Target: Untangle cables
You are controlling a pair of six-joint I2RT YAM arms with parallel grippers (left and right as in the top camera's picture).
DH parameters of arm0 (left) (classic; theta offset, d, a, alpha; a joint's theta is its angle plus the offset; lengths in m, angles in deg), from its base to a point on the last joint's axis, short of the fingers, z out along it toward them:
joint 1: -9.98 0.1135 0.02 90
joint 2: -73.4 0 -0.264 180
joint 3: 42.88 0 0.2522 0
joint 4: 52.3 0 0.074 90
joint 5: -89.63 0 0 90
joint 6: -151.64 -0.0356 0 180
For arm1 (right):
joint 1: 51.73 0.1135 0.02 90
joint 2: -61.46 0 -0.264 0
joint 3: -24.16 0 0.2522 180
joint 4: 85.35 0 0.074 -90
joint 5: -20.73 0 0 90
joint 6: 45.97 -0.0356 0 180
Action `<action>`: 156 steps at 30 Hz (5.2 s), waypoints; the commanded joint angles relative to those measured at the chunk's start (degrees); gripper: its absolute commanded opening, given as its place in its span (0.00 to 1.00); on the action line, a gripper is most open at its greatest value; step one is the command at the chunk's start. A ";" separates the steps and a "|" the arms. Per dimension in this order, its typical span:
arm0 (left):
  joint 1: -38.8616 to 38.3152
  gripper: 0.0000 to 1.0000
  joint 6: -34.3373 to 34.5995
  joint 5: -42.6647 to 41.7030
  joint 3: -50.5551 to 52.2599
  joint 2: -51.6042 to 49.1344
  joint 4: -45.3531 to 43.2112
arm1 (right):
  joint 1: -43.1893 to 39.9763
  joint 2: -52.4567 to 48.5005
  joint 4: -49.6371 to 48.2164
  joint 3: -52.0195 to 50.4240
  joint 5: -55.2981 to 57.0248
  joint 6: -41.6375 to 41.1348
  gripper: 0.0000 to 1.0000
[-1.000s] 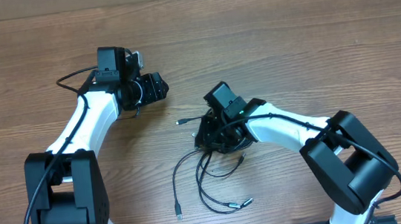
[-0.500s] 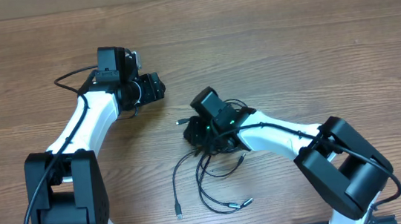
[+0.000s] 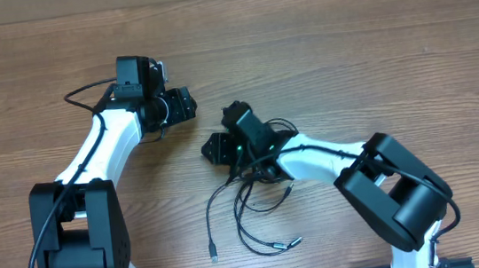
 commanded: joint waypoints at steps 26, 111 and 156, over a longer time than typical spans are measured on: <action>-0.37 0.72 0.11 0.37 -0.57 -0.35 -0.44 | -2.80 -6.01 8.55 1.97 0.94 -6.08 0.21; -26.77 0.04 -26.91 0.13 -5.22 -10.21 -1.16 | -39.69 15.06 56.87 7.54 -4.96 15.63 1.00; -3.87 0.09 -42.12 -44.37 -8.44 -6.27 12.22 | -16.44 15.06 35.04 7.48 -13.77 14.56 0.16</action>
